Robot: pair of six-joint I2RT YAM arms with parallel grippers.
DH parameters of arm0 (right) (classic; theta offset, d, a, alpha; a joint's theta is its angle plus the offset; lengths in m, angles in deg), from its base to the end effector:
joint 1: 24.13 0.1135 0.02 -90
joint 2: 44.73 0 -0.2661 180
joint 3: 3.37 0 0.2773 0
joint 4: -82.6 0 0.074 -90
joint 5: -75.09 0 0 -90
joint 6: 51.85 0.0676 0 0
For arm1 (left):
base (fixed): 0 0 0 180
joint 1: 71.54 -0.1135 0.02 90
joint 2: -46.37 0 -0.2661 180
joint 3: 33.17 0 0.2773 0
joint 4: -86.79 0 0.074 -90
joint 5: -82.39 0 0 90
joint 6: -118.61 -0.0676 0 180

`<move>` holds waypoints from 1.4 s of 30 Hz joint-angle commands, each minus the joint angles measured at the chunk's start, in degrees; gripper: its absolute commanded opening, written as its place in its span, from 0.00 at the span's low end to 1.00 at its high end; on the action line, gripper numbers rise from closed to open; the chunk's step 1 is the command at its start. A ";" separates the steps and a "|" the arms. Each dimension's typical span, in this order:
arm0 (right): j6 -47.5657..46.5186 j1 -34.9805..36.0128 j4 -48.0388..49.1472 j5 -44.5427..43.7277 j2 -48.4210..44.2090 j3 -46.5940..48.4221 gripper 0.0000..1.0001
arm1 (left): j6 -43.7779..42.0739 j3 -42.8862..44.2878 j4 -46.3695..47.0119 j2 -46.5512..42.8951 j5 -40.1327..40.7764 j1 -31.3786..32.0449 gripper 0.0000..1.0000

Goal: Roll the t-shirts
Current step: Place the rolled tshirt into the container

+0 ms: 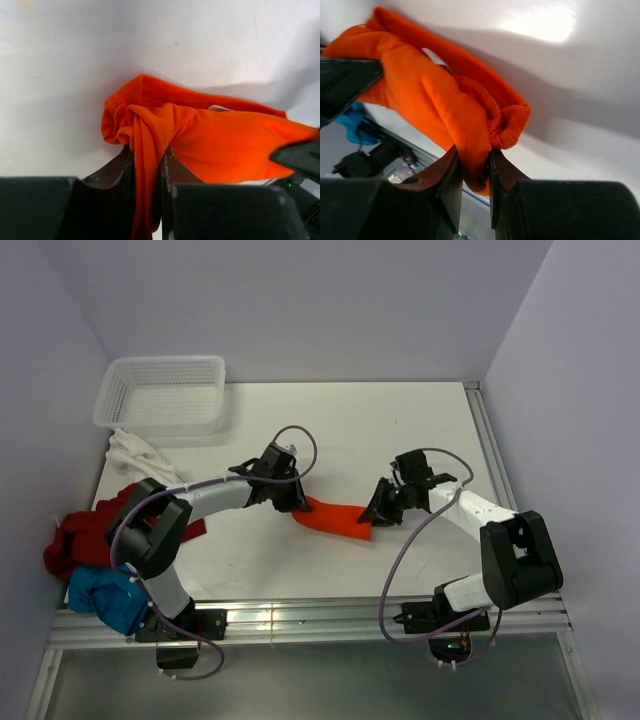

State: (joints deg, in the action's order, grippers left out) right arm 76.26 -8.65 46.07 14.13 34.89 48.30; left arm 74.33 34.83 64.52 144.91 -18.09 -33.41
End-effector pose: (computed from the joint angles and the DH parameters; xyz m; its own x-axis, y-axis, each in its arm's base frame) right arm 0.2556 0.1048 0.1252 -0.9527 0.2960 -0.0686 0.1946 0.7677 0.6106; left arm 0.2939 -0.2463 0.1238 -0.9341 -0.1618 -0.3183 0.0356 0.8448 -0.5339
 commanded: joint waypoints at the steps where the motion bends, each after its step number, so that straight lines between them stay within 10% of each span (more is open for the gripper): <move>1: 2.14 0.69 1.09 0.13 -0.16 6.94 0.00 | -4.13 5.04 -11.91 0.34 5.56 -3.67 0.00; 17: 7.42 8.14 1.01 0.41 15.47 36.74 0.00 | -12.75 33.42 -27.66 3.23 6.79 -19.56 0.00; 37: 20.16 22.12 14.19 -3.46 57.21 93.51 0.00 | -15.13 46.95 -4.01 17.02 5.74 -41.54 0.00; 42: 24.12 23.98 21.63 -7.06 60.31 92.51 0.00 | -12.76 52.94 -7.00 26.50 3.63 -44.45 0.00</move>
State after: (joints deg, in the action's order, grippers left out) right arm 96.76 13.25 60.67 4.82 97.42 140.08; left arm 59.90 83.70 54.26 166.68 -16.67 -75.90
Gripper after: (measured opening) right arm 0.275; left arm 0.211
